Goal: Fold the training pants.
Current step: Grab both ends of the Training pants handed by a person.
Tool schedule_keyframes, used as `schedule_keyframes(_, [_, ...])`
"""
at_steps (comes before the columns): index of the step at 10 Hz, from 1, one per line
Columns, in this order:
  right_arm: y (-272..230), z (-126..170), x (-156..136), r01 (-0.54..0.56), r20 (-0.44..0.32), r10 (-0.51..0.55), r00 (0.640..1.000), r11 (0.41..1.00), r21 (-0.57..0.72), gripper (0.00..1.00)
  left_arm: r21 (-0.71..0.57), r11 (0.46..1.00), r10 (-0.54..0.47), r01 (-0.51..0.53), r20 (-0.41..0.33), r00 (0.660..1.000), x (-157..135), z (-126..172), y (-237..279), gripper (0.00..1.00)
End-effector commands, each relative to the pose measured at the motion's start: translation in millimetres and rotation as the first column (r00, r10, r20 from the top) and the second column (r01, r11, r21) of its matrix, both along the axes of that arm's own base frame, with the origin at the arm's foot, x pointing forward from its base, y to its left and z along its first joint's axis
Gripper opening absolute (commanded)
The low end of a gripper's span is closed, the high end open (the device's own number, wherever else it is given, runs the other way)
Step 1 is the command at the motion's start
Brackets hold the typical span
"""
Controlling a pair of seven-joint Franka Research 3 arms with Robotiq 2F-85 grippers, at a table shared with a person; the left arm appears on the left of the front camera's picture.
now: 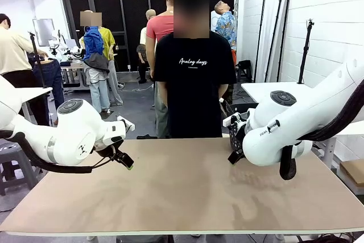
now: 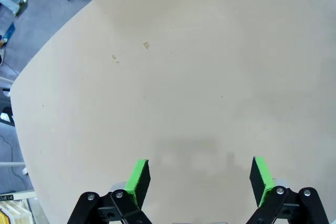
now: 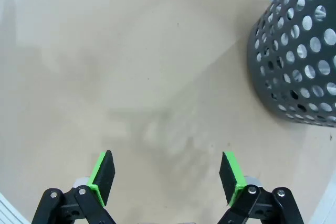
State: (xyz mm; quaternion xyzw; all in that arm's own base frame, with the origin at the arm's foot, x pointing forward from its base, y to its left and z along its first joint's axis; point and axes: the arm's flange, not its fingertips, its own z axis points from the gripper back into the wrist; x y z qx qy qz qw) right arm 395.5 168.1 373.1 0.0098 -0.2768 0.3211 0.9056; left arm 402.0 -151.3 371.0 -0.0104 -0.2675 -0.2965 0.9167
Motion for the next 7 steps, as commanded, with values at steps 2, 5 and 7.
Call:
schedule_keyframes(2, [-0.1,0.0,0.0,0.000,0.000,0.000,1.000,1.000,0.001,1.00,-0.001,1.000,0.002,-0.002,0.000,1.000,0.3,0.0,0.8,1.00])
schedule_keyframes(5, [-0.1,0.0,0.0,0.000,0.000,0.000,1.000,1.000,0.001,1.00,-0.001,1.000,0.002,-0.002,0.000,1.000,0.3,0.0,0.8,1.00])
schedule_keyframes(7, [-0.1,0.0,0.0,0.000,0.000,0.000,1.000,1.000,0.001,1.00,-0.001,1.000,0.002,-0.002,0.000,1.000,0.3,0.0,0.8,1.00])
